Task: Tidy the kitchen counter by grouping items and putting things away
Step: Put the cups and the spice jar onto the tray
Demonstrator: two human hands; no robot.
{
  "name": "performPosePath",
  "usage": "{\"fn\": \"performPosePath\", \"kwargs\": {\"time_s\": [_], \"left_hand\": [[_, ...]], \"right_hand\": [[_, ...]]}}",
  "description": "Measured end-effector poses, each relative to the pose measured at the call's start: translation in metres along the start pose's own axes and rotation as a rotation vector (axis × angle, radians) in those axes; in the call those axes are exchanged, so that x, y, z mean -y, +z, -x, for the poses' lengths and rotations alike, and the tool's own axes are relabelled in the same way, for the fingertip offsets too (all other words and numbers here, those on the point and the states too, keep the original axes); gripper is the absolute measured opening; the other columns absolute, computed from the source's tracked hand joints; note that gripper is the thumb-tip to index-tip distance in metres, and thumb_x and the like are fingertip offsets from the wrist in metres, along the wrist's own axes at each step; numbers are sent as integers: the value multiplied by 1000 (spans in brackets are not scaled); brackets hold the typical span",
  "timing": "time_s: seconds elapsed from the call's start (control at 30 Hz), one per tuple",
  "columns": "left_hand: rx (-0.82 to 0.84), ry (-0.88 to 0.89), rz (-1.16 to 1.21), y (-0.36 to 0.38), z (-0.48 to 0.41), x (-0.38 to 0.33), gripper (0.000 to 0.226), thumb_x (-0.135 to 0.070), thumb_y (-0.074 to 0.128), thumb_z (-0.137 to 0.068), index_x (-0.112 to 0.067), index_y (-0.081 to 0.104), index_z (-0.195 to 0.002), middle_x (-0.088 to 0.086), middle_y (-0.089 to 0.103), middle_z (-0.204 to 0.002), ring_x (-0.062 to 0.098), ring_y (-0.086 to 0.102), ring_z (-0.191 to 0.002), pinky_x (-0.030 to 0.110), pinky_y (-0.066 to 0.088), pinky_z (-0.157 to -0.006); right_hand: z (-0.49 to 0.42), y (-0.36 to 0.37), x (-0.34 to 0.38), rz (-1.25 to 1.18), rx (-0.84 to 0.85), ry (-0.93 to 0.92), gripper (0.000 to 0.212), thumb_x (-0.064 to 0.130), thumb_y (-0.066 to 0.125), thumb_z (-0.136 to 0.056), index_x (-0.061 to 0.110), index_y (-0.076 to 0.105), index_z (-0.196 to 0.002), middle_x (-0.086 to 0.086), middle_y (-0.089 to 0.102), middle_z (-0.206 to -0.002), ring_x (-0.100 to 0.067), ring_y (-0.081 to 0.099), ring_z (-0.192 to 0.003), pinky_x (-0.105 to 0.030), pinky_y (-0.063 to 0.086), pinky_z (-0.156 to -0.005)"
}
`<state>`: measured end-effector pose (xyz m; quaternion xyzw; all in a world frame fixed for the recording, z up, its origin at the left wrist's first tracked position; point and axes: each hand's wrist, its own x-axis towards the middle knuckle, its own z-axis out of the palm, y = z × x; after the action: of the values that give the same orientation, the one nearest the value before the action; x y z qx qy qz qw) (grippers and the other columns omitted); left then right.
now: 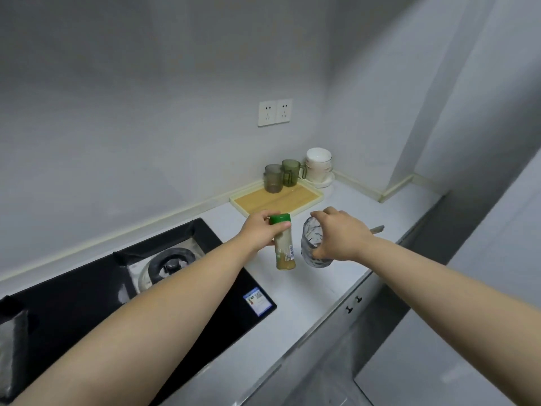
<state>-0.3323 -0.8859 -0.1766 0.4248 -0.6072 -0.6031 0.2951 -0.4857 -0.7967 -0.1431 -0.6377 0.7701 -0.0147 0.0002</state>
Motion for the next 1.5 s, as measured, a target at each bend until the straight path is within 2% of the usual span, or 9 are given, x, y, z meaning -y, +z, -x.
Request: {"fn": "performPosePath", "kwargs": {"time_s": [0.17,0.43,0.53,0.63,0.87,1.0,1.1,1.27,1.5], "left_hand": [[41,14,-14,3,-55,-16,35,-6,67,-86,-7,56,-120,9,60,-110,17,60,-90,24,56,-69],[-67,-17,-47,4,-121,-5,33,-9,70,-84,-15,56,-113,3,54,-117,21,59,-100,22,52,-61],[-131,-18,-27,4,-149,3,33,-6,72,-81,-15,56,-108,6,55,-120,26,60,-106,29,56,-66],[-225,-19,-38,0,-175,6,35,-6,75,-78,-18,55,-104,3,56,-117,25,59,-107,40,57,-80],[-442,-72,-71,-19,-241,8,36,-3,76,-76,-15,54,-103,6,56,-109,23,58,-90,44,57,-78],[-530,-77,-148,-24,-280,19,38,-3,77,-73,-16,55,-101,3,57,-102,29,60,-98,48,54,-87],[-552,-96,-201,-16,-308,27,39,-3,78,-73,-15,55,-102,-3,55,-95,24,57,-93,45,53,-86],[-533,-111,-303,2,-343,39,43,-9,78,-74,-15,54,-108,-2,55,-102,16,52,-94,25,42,-78],[-446,-98,-449,17,-366,48,43,-10,79,-73,-16,54,-108,-1,59,-104,17,54,-99,25,44,-83]], "right_hand": [[-49,-9,-22,-10,-13,-22,83,53,63,-74,20,32,-143,-4,45,-133,-27,45,-120,-40,48,-90],[-119,11,-50,-42,3,-73,84,48,68,-73,20,30,-143,-5,41,-135,-26,42,-122,-40,49,-88],[-151,24,-62,-58,13,-122,83,47,69,-74,19,32,-142,-6,40,-134,-26,41,-121,-41,50,-86],[-187,37,-74,-71,15,-178,84,48,70,-72,20,32,-142,-5,40,-133,-26,41,-120,-40,50,-86],[-294,62,-98,-102,72,-347,85,52,70,-71,19,34,-140,-5,41,-130,-27,44,-117,-39,48,-90],[-351,83,-114,-146,108,-335,71,50,69,-70,18,45,-128,-6,46,-119,-25,51,-104,-31,45,-83],[-390,101,-133,-134,148,-291,71,49,70,-66,15,46,-124,-8,49,-116,-27,54,-99,-33,48,-83],[-437,119,-167,-64,192,-215,78,47,73,-68,14,41,-131,-9,49,-121,-29,52,-107,-37,50,-83],[-474,135,-179,-75,186,-120,81,50,73,-69,11,37,-130,-8,51,-124,-25,56,-105,-39,54,-83]]}}
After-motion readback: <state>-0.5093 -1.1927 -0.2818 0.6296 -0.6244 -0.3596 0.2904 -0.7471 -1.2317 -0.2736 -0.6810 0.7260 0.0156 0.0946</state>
